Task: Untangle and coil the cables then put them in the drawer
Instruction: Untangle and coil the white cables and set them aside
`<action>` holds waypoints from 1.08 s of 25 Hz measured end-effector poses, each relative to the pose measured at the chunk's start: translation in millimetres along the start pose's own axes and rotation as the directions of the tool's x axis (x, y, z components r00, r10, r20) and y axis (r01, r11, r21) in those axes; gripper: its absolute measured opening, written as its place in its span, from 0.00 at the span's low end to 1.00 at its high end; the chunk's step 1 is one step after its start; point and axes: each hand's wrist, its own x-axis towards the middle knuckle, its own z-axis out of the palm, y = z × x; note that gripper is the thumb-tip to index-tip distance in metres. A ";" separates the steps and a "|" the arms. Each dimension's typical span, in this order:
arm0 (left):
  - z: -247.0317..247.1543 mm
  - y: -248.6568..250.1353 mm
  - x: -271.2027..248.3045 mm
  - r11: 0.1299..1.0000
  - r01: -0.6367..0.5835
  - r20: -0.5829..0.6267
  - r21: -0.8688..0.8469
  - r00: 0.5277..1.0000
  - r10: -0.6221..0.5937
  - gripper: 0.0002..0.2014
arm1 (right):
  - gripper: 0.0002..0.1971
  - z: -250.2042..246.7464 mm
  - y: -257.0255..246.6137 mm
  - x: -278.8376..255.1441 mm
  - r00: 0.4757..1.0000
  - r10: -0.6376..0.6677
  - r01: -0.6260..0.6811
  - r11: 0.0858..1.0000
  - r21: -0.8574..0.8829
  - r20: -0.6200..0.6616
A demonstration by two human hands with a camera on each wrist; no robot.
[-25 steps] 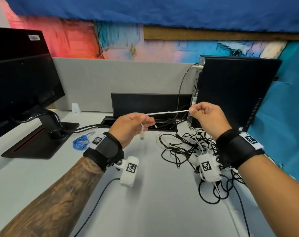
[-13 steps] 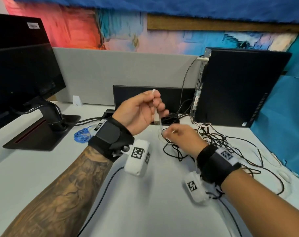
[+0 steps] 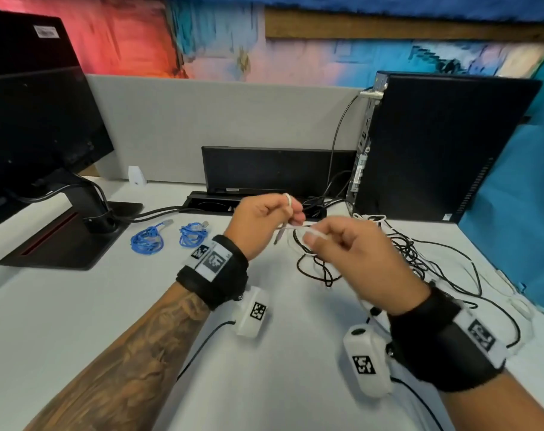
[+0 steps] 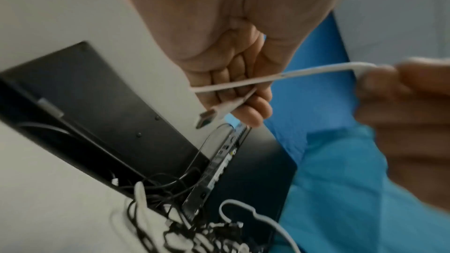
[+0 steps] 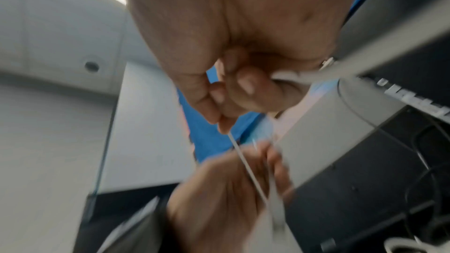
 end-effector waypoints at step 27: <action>3.5 -41.6 3.5 0.931 0.319 0.181 -0.181 0.941 -0.287 0.13 | 0.10 -6.1 23.1 68.7 0.966 0.100 -0.067 0.987 0.143 -0.239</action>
